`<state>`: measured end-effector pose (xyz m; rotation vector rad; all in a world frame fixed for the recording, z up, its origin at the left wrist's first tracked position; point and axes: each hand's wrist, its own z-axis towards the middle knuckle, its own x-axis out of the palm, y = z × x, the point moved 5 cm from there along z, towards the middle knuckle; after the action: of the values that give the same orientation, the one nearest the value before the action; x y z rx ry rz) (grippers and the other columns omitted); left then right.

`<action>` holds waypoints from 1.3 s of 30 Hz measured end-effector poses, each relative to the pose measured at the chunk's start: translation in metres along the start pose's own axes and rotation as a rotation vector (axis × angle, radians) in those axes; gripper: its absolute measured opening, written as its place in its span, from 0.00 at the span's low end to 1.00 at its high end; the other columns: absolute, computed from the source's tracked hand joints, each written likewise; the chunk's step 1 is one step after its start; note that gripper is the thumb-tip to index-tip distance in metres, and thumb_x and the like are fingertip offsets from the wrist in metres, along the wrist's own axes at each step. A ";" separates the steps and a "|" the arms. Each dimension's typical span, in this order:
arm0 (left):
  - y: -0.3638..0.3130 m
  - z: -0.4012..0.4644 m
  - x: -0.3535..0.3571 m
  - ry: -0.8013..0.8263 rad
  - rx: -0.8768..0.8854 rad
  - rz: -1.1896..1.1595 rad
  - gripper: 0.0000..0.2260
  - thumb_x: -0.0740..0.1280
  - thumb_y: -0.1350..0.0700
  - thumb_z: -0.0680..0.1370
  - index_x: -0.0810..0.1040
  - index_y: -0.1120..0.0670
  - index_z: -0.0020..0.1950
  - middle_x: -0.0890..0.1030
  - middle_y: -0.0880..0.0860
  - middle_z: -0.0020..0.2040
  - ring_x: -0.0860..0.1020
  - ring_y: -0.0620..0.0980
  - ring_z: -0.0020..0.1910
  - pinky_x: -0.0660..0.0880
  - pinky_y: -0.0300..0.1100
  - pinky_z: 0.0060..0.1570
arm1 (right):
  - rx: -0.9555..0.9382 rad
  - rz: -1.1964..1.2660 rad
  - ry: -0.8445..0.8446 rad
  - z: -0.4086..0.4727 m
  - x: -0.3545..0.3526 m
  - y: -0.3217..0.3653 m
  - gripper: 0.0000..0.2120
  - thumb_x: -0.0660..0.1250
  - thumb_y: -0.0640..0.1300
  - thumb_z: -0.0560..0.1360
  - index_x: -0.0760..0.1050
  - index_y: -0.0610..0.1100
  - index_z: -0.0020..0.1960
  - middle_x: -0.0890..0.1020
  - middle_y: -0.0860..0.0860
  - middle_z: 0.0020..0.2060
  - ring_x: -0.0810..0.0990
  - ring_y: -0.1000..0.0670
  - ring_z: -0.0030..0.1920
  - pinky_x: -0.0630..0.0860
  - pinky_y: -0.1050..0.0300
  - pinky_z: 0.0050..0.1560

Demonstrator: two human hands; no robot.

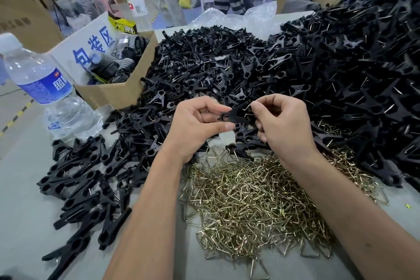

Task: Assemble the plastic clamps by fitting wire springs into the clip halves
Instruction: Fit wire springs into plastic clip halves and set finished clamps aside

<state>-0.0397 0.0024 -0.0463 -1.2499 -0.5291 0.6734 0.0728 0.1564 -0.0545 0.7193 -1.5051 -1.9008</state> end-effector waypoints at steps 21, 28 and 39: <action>0.004 0.002 0.000 -0.081 -0.045 0.085 0.14 0.80 0.71 0.66 0.86 0.59 0.48 0.88 0.56 0.44 0.86 0.50 0.42 0.82 0.39 0.41 | 0.140 0.208 -0.012 -0.005 0.003 -0.004 0.04 0.73 0.39 0.79 0.82 0.40 0.47 0.78 0.49 0.27 0.73 0.51 0.23 0.73 0.61 0.26; 0.006 0.003 0.000 -0.094 -0.042 0.080 0.13 0.79 0.71 0.69 0.85 0.60 0.50 0.87 0.61 0.47 0.85 0.66 0.50 0.84 0.56 0.54 | 0.070 0.198 -0.132 -0.007 0.001 -0.001 0.04 0.75 0.39 0.77 0.83 0.40 0.44 0.81 0.47 0.28 0.78 0.50 0.27 0.77 0.59 0.28; 0.006 0.004 0.001 -0.087 -0.040 0.096 0.13 0.79 0.71 0.68 0.86 0.60 0.50 0.88 0.57 0.45 0.87 0.53 0.45 0.84 0.44 0.46 | 0.065 0.185 -0.158 -0.010 0.001 0.002 0.04 0.76 0.38 0.76 0.84 0.40 0.44 0.83 0.46 0.28 0.80 0.49 0.26 0.78 0.59 0.28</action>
<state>-0.0426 0.0069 -0.0516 -1.2941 -0.5595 0.8039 0.0791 0.1487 -0.0542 0.4484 -1.6754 -1.8115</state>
